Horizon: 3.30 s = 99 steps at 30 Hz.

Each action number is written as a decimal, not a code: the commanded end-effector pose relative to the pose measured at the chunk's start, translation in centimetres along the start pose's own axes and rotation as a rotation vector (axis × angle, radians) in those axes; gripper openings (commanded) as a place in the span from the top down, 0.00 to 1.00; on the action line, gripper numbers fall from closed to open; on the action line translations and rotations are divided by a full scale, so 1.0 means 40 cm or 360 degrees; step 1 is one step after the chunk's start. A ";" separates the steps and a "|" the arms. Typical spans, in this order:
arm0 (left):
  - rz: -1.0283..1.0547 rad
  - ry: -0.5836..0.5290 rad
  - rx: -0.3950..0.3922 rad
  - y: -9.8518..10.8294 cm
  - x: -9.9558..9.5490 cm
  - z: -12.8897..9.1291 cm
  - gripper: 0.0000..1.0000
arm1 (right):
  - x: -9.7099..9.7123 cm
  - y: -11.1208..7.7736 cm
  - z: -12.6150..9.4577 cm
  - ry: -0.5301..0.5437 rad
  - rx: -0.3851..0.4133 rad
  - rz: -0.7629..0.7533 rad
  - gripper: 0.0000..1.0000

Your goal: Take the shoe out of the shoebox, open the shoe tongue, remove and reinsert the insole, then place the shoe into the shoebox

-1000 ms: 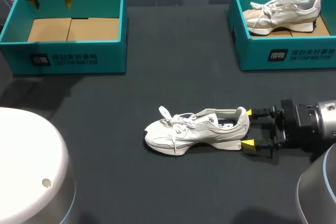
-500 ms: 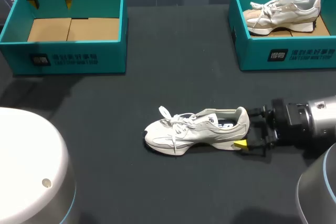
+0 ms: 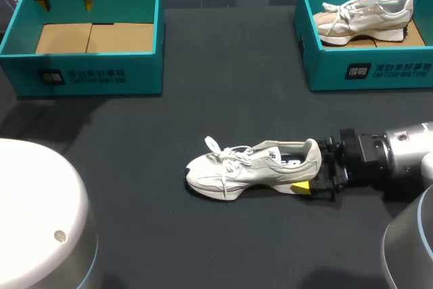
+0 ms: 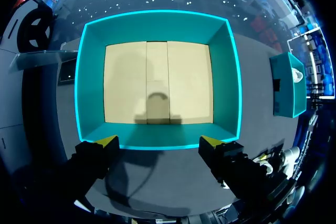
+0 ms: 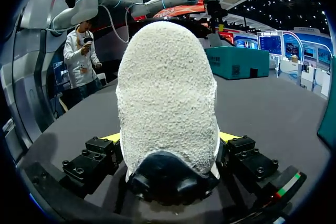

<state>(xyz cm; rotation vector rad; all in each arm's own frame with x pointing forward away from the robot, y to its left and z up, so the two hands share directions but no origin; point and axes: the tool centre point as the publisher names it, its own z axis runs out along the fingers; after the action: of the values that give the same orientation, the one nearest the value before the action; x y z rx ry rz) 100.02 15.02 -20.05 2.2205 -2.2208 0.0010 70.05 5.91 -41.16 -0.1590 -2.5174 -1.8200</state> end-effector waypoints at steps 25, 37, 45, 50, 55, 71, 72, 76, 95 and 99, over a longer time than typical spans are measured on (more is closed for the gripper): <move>0.0000 -0.0001 0.0000 0.000 0.000 -0.001 0.00 | 0.002 0.006 0.020 0.0047 -0.0021 -0.0024 1.00; 0.0000 -0.0001 0.0000 0.000 0.000 -0.001 0.00 | 0.006 0.006 0.018 0.0045 -0.0032 -0.0023 1.00; -0.0095 -0.0001 0.0014 0.059 0.039 -0.005 0.00 | 0.006 0.006 0.018 0.0045 -0.0032 -0.0023 1.00; -0.0135 0.0039 0.0010 0.154 0.115 -0.033 0.00 | 0.006 0.006 0.018 0.0045 -0.0032 -0.0023 1.00; -0.0092 0.0043 0.0076 0.241 0.196 -0.049 0.00 | 0.006 0.006 0.018 0.0045 -0.0032 -0.0023 1.00; 0.0024 -0.0007 0.0070 0.417 0.450 -0.047 0.00 | 0.006 0.006 0.018 0.0045 -0.0032 -0.0023 1.00; 0.0024 -0.0007 0.0070 0.417 0.450 -0.047 0.00 | 0.006 0.006 0.018 0.0045 -0.0032 -0.0023 1.00; 0.0024 -0.0007 0.0070 0.417 0.450 -0.047 0.00 | 0.006 0.006 0.018 0.0045 -0.0032 -0.0023 1.00; 0.0080 -0.0043 -0.0089 0.586 0.570 -0.003 0.00 | 0.006 0.006 0.018 0.0045 -0.0032 -0.0023 1.00; 0.0159 -0.0071 -0.0098 0.661 0.635 0.018 0.00 | 0.006 0.006 0.018 0.0045 -0.0032 -0.0023 1.00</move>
<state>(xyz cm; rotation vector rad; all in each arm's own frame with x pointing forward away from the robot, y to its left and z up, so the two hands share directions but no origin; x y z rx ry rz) 74.98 -8.23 -20.11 2.0861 -2.2740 -0.1178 70.02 6.61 -41.15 -0.1148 -2.4870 -1.8415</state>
